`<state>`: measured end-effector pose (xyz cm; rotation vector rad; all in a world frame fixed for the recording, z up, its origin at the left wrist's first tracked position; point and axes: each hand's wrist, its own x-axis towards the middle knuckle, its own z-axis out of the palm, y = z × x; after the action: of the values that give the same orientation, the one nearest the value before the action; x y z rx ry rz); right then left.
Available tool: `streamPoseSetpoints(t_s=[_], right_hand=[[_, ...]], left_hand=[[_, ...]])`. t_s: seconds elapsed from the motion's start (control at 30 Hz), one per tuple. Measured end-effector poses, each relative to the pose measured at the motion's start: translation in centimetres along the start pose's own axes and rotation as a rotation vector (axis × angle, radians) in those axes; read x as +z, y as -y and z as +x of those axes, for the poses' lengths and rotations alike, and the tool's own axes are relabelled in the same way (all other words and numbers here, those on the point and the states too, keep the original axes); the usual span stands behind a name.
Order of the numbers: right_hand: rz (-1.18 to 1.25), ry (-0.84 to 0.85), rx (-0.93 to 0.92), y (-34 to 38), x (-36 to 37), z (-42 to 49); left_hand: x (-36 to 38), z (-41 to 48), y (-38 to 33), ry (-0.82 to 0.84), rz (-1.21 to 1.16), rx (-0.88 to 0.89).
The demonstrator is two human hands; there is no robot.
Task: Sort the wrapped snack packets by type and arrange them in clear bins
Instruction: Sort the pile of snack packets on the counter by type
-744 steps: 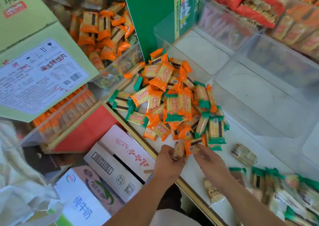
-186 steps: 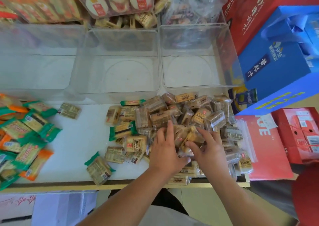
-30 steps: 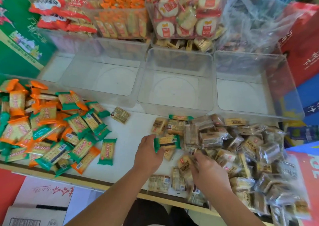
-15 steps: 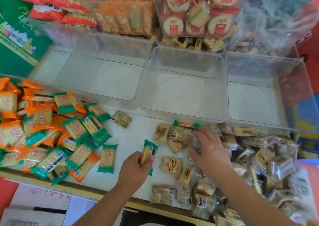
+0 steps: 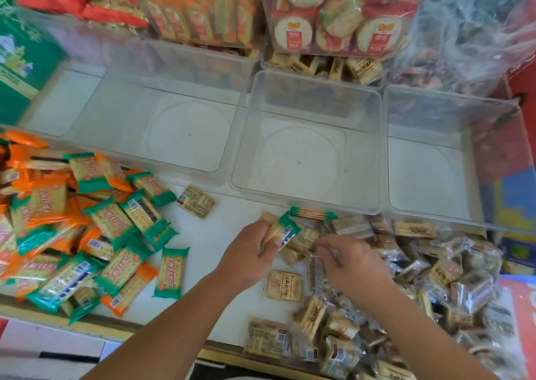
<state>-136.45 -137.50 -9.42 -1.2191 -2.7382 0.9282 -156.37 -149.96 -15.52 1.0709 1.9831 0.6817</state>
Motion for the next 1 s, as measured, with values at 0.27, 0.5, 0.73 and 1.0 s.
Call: streamPoseSetpoints(t_s=[0.27, 0.5, 0.73, 1.0], right_hand=[[-0.234, 0.055, -0.062, 2.0, 3.6, 4.8], [-0.381, 0.172, 0.008, 2.6, 4.0, 5.2], [-0.424, 0.348, 0.066, 2.9, 4.5, 6.3], [-0.379, 0.231, -0.1, 2.2, 2.8, 5.5]], left_hand=[[0.2, -5.9, 2.3, -0.04, -0.022, -0.038], [-0.3, -6.8, 3.2, -0.137, -0.123, -0.156], [-0.3, -6.5, 2.0, -0.155, -0.28, -0.234], [-1.9, -6.9, 0.1, -0.216, -0.29, -0.209]])
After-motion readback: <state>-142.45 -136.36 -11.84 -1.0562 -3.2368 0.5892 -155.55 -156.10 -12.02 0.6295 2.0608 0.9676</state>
